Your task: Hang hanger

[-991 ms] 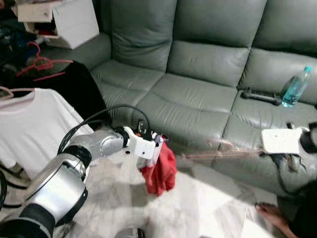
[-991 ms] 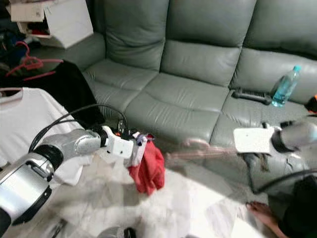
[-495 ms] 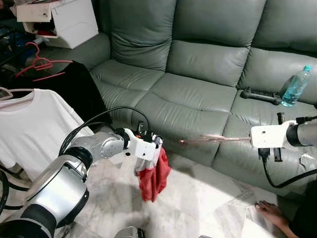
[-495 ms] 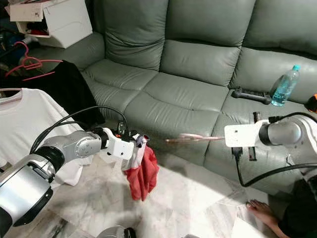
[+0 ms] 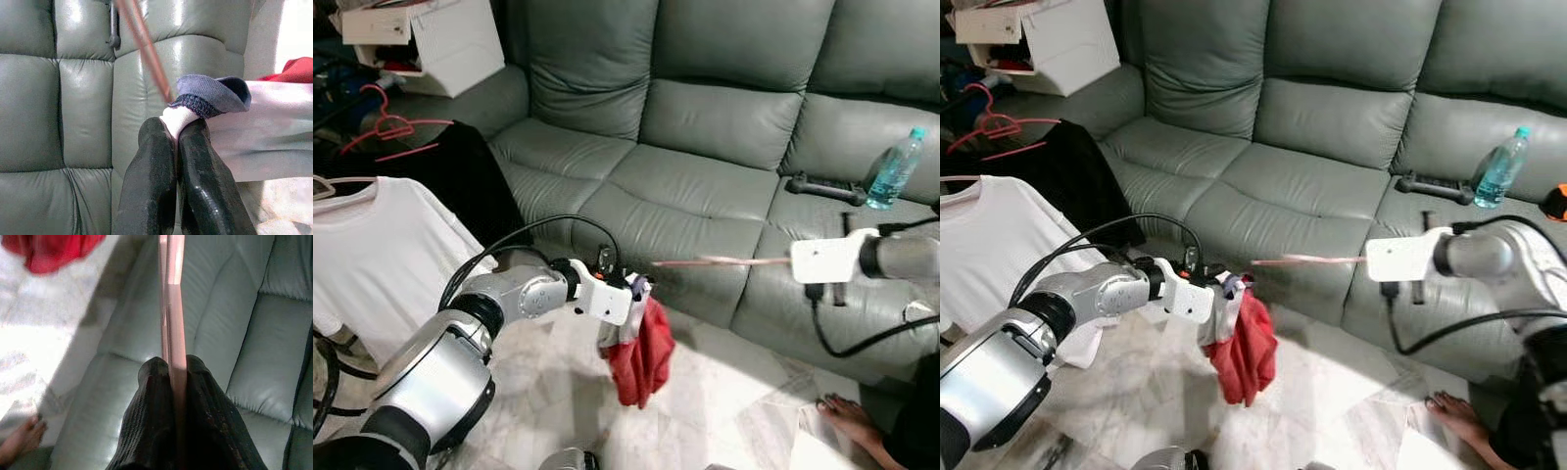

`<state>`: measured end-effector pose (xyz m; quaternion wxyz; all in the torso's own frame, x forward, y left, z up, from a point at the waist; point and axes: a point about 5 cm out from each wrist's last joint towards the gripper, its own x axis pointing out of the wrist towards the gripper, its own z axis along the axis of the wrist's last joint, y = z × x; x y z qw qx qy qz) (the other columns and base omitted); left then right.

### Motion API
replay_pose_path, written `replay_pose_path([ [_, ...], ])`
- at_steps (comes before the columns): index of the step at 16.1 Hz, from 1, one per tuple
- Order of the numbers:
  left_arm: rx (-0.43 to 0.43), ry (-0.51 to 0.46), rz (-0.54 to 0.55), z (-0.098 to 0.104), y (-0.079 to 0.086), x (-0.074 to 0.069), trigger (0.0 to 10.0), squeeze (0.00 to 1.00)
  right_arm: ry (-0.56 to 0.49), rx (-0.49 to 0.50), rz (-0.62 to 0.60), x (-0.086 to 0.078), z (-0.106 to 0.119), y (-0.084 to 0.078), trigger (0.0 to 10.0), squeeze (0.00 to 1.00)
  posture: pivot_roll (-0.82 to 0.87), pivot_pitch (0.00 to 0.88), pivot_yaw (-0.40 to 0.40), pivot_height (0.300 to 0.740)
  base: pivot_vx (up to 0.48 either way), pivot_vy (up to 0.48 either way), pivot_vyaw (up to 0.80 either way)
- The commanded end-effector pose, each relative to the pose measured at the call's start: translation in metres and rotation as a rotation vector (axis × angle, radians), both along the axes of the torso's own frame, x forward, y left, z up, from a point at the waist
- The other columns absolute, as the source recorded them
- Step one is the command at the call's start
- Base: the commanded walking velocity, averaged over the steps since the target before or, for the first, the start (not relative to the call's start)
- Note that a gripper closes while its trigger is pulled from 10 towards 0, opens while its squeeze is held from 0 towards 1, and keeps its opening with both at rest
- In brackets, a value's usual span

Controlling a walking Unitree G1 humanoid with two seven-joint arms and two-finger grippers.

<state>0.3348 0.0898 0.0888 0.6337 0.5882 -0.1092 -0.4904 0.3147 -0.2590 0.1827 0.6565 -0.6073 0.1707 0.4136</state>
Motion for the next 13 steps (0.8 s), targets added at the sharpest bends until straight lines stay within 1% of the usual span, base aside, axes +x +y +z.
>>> replay_pose_path([
  [1,0.009,-0.007,0.003,-0.001,0.003,0.0,10.0,0.0,-0.015,0.021,0.041,0.002,0.009,0.011,10.0,0.0,-0.12,0.041,0.131,0.74,0.0,0.0,0.0],
  [2,0.014,-0.007,0.019,-0.004,0.002,0.0,10.0,0.0,0.006,0.035,0.075,0.0,0.009,0.018,10.0,0.0,-0.12,0.04,0.129,0.74,0.0,0.0,0.0],
  [3,0.018,-0.009,0.033,-0.004,0.002,0.001,10.0,0.0,0.028,0.034,0.092,-0.004,0.009,0.021,10.0,0.0,-0.12,0.041,0.13,0.74,0.0,0.0,0.0],
  [4,0.026,-0.014,0.047,-0.004,0.003,0.002,10.0,0.0,0.043,0.016,0.097,-0.007,0.009,0.019,10.0,0.0,-0.12,0.04,0.132,0.74,0.0,0.0,0.0],
  [6,0.042,-0.033,0.087,-0.001,0.008,0.008,10.0,0.0,0.041,0.001,0.09,-0.008,0.013,0.016,10.0,0.0,-0.13,0.041,0.134,0.74,0.0,0.0,0.0],
  [8,0.052,-0.047,0.111,0.002,0.012,0.011,10.0,0.0,0.052,0.008,0.084,-0.011,0.016,0.016,10.0,0.0,-0.13,0.041,0.136,0.74,0.0,0.0,0.0],
  [10,0.052,-0.054,0.121,0.004,0.012,0.013,10.0,0.0,0.066,0.022,0.082,-0.012,0.013,0.018,10.0,0.0,-0.13,0.039,0.135,0.74,0.0,0.0,0.0],
  [13,0.04,-0.059,0.114,0.007,0.011,0.014,10.0,0.0,0.077,0.012,0.081,-0.012,0.009,0.018,10.0,0.0,-0.13,0.041,0.133,0.74,0.0,0.0,0.0],
])
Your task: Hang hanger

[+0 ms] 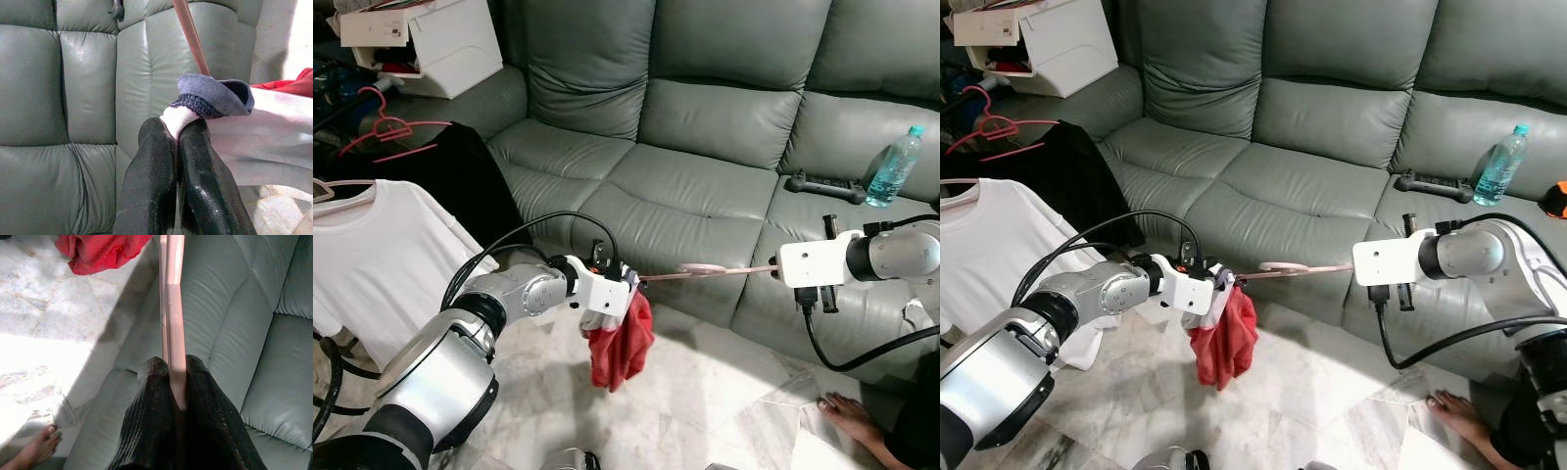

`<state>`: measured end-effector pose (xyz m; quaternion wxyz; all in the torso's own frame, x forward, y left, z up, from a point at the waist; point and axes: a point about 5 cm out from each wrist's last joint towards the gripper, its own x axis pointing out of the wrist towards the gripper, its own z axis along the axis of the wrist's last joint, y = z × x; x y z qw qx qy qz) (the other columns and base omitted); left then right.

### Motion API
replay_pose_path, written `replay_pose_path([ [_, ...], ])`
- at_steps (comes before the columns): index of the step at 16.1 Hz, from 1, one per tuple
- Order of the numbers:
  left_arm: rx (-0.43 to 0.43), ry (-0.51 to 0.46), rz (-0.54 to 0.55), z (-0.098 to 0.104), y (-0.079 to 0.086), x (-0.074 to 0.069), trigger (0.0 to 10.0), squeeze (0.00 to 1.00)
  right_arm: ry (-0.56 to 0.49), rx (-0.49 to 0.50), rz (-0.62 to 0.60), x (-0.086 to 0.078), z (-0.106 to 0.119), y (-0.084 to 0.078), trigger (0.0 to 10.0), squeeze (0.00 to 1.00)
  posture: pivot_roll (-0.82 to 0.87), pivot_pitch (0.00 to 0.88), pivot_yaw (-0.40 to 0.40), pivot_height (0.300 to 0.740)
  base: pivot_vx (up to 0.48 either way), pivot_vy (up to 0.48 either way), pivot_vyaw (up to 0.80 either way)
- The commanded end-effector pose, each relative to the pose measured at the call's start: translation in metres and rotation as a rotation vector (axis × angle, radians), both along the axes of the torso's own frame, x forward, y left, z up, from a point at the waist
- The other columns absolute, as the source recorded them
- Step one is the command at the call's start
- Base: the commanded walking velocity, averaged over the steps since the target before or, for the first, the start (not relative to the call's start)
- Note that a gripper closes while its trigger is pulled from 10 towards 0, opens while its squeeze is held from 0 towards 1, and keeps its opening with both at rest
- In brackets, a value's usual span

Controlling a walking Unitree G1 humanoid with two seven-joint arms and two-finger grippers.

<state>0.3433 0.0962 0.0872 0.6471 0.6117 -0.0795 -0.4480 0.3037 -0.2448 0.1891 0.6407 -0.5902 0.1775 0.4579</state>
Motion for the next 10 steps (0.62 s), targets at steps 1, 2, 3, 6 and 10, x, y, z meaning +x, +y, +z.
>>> replay_pose_path([
  [1,0.008,-0.028,0.008,0.009,0.006,0.006,10.0,0.0,-0.003,0.007,0.026,0.0,0.002,0.006,10.0,0.0,-0.12,0.041,0.133,0.74,0.0,0.0,0.0],
  [2,0.014,-0.031,0.016,0.008,0.008,0.006,10.0,0.0,-0.005,-0.001,0.02,0.0,0.002,0.005,10.0,0.0,-0.12,0.041,0.133,0.74,0.0,0.0,0.0],
  [3,0.014,-0.031,0.018,0.008,0.009,0.006,10.0,0.0,-0.007,-0.006,0.018,0.0,0.002,0.005,10.0,0.0,-0.12,0.041,0.133,0.74,0.0,0.0,0.0],
  [6,0.04,-0.025,0.047,0.005,0.016,0.007,10.0,0.0,-0.076,-0.031,-0.002,0.005,0.01,-0.001,10.0,0.0,-0.13,0.04,0.134,0.74,0.0,0.0,0.0],
  [10,0.026,-0.023,0.096,0.007,0.02,0.01,10.0,0.0,-0.062,-0.015,-0.022,0.003,0.009,-0.001,10.0,0.0,-0.13,0.037,0.134,0.74,0.0,0.0,0.0],
])
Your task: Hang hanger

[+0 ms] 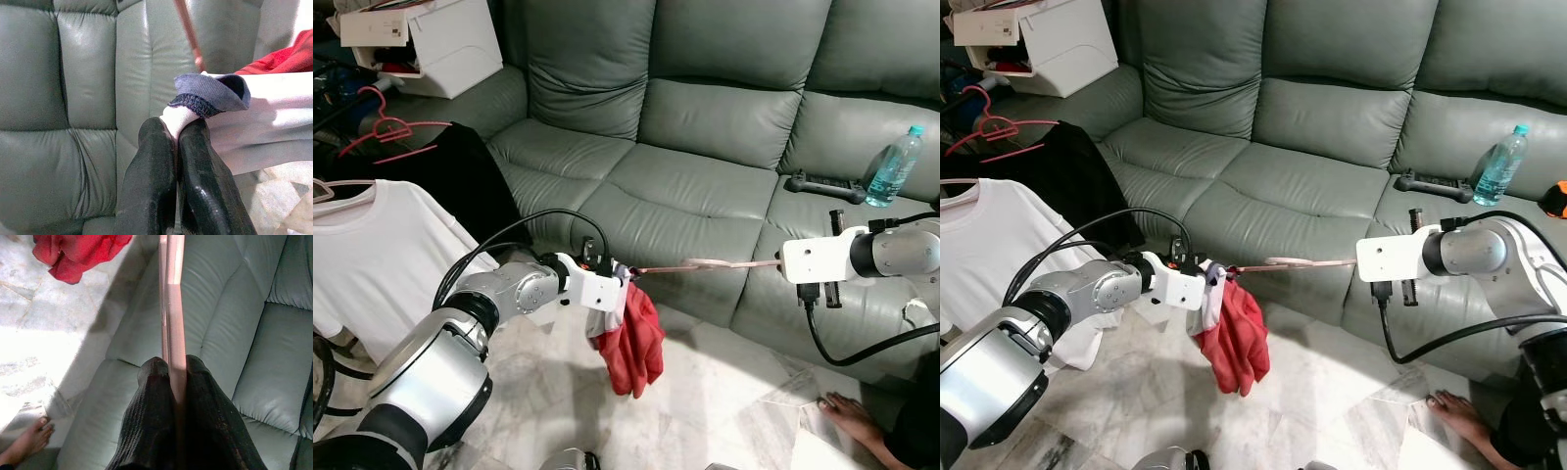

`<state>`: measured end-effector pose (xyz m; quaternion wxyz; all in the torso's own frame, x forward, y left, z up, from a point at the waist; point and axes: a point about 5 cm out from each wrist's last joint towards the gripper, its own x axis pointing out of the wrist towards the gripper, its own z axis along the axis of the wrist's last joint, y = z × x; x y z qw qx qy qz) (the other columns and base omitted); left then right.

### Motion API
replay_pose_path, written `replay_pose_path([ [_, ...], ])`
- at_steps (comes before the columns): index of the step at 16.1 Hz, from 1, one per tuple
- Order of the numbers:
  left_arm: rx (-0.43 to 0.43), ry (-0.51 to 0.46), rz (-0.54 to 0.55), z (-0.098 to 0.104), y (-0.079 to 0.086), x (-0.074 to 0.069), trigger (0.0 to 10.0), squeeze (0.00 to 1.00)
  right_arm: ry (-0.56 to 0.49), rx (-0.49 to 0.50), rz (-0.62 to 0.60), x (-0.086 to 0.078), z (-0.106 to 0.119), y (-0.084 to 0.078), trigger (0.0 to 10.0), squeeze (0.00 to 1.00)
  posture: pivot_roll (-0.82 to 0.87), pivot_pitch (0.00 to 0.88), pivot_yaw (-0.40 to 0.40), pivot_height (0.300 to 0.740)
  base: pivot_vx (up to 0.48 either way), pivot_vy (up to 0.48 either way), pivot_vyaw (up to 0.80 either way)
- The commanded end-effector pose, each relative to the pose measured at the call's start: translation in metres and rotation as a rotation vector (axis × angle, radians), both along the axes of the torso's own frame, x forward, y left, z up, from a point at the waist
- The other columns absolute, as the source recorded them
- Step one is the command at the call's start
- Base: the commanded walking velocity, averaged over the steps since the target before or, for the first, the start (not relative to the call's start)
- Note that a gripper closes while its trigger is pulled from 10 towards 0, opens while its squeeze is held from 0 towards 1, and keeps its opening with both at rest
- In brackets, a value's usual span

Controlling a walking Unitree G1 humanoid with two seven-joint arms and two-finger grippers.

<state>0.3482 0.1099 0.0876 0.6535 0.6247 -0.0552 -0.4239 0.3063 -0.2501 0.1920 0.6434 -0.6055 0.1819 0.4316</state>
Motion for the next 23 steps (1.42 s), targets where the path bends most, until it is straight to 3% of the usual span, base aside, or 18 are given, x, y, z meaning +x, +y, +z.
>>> replay_pose_path([
  [1,-0.022,-0.009,0.059,0.007,0.009,0.006,10.0,0.0,-0.021,0.028,0.013,0.001,0.005,0.006,10.0,0.0,-0.13,0.034,0.134,0.74,0.0,0.0,0.0],
  [3,-0.121,0.008,0.179,0.01,0.016,0.011,10.0,0.0,-0.021,0.107,0.004,0.001,-0.001,0.013,10.0,0.0,-0.13,0.03,0.133,0.74,0.0,0.0,0.0],
  [5,-0.402,0.109,0.44,0.01,0.031,0.016,10.0,0.0,0.0,0.368,-0.064,-0.001,-0.03,0.031,10.0,0.0,-0.11,0.006,0.124,0.74,0.0,0.0,0.0],
  [6,-0.508,0.157,0.511,0.006,0.034,0.014,10.0,0.0,-0.023,0.52,-0.136,0.003,-0.042,0.038,10.0,0.0,-0.11,0.0,0.12,0.74,0.0,0.0,0.0],
  [10,-0.864,0.329,0.652,-0.007,0.039,0.005,10.0,0.0,-0.024,0.811,-0.321,0.001,-0.084,0.065,10.0,0.0,-0.09,0.0,0.11,0.74,0.0,0.0,0.0],
  [12,-0.942,0.353,0.652,-0.008,0.037,0.003,10.0,0.0,-0.048,0.881,-0.392,-0.001,-0.094,0.072,10.0,0.0,-0.09,0.0,0.101,0.74,0.0,0.0,0.0],
  [13,-1.03,0.373,0.638,-0.008,0.037,-0.001,10.0,0.0,-0.089,0.959,-0.479,-0.006,-0.104,0.081,10.0,0.0,-0.06,0.0,0.077,0.74,0.0,0.0,0.0],
  [15,-1.065,0.36,0.62,-0.01,0.036,-0.006,10.0,0.0,-0.109,1.066,-0.571,-0.011,-0.11,0.093,10.0,0.0,-0.05,0.0,0.063,0.74,0.0,0.0,0.0],
  [18,-1.081,0.337,0.597,-0.018,0.036,-0.023,10.0,0.0,-0.199,1.179,-0.77,-0.022,-0.116,0.095,10.0,0.0,-0.04,0.0,0.056,0.74,0.0,0.0,0.0],
  [21,-1.11,0.376,0.59,-0.031,0.032,-0.05,10.0,0.0,-0.237,1.198,-0.825,-0.036,-0.123,0.101,10.0,0.0,-0.04,0.0,0.065,0.74,0.0,0.105,-0.8],
  [23,-1.096,0.385,0.572,-0.032,0.029,-0.06,10.0,0.0,-0.239,1.189,-0.818,-0.038,-0.122,0.104,10.0,0.0,-0.04,0.0,0.065,0.74,0.0,0.48,-0.8],
])
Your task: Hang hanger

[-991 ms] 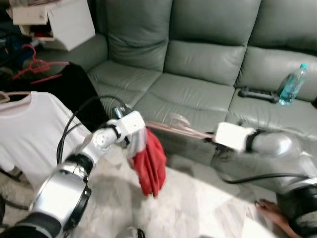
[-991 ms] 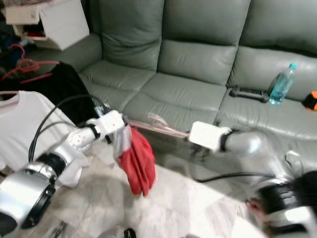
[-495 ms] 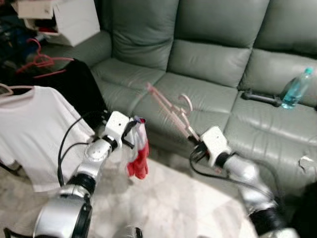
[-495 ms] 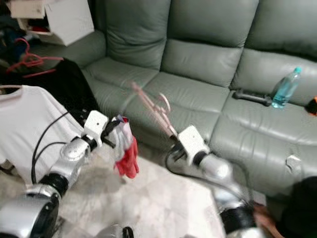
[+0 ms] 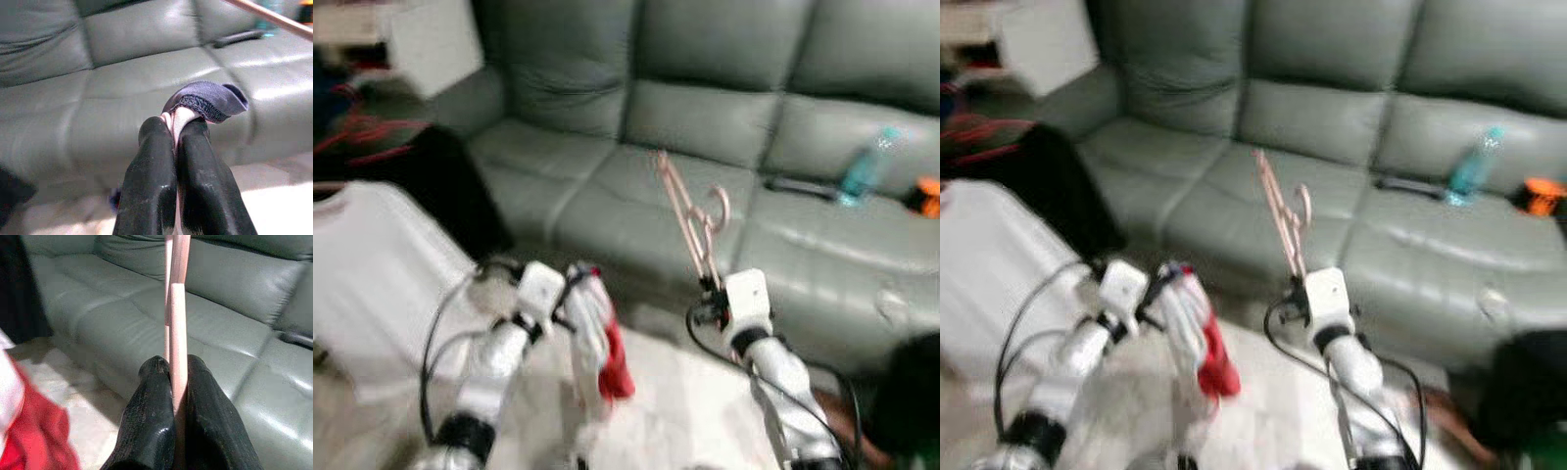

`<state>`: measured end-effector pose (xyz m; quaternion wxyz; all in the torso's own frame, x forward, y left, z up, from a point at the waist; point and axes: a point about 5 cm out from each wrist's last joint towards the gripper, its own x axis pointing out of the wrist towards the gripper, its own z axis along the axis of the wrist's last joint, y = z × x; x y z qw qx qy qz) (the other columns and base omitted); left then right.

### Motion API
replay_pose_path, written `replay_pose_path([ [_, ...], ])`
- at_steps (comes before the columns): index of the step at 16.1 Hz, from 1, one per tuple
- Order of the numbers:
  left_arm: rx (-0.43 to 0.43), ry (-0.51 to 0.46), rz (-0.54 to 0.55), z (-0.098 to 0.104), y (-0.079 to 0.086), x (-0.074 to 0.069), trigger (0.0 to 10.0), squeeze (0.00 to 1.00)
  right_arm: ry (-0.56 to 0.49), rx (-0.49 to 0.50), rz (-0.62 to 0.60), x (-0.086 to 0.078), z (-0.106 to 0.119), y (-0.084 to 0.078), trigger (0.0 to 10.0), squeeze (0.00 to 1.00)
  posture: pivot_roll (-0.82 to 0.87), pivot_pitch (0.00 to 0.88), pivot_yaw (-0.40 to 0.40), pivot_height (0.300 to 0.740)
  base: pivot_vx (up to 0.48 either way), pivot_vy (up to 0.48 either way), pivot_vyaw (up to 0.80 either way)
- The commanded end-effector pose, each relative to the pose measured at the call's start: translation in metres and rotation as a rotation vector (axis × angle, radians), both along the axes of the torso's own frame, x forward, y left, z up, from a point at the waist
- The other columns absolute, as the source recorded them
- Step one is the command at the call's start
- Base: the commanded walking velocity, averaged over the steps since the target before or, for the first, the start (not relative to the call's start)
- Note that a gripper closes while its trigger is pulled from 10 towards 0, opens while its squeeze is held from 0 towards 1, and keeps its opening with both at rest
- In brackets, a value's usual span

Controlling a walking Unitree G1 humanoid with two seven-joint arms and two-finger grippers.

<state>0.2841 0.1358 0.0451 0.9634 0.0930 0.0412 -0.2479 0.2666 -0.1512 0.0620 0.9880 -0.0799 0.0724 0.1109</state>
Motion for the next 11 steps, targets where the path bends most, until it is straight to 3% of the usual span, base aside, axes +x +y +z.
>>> replay_pose_path([
  [1,0.02,-0.046,-0.013,0.012,0.003,0.003,10.0,0.0,-0.033,0.004,0.003,0.002,0.009,0.005,10.0,0.0,-0.04,0.0,0.067,0.74,0.0,0.48,-0.63],
  [6,0.009,-0.061,-0.017,0.027,-0.003,0.005,10.0,0.0,-0.074,-0.006,0.026,0.012,0.02,0.012,10.0,0.0,-0.04,0.0,0.064,0.74,0.0,0.48,-0.12],
  [11,0.02,-0.102,-0.059,0.036,-0.012,0.002,10.0,0.0,-0.104,-0.019,0.061,0.018,0.027,0.015,10.0,0.0,-0.04,0.0,0.052,0.74,0.0,0.0,0.0],
])
